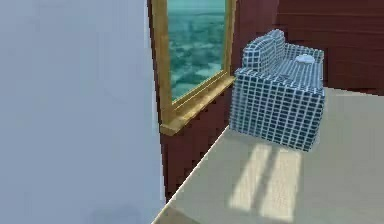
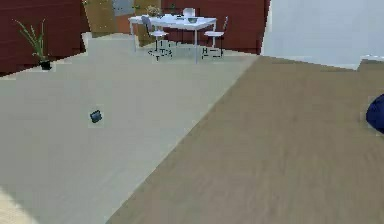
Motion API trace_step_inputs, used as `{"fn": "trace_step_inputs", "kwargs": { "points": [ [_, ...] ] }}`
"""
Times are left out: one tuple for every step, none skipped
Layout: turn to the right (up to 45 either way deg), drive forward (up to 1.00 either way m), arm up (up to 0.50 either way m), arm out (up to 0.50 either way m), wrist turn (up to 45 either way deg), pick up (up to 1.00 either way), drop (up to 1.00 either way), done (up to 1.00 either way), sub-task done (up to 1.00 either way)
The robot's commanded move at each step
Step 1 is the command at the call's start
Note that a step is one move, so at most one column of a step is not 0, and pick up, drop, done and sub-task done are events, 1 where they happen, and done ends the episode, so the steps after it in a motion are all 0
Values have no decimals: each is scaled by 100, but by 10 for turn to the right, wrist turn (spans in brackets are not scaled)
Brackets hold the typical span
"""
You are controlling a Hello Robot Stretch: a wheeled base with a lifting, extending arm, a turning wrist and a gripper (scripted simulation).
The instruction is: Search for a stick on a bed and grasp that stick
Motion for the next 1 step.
{"fn": "trace_step_inputs", "kwargs": {
  "points": [
    [450,0,0,0,0,0,0,0,0]
  ]
}}
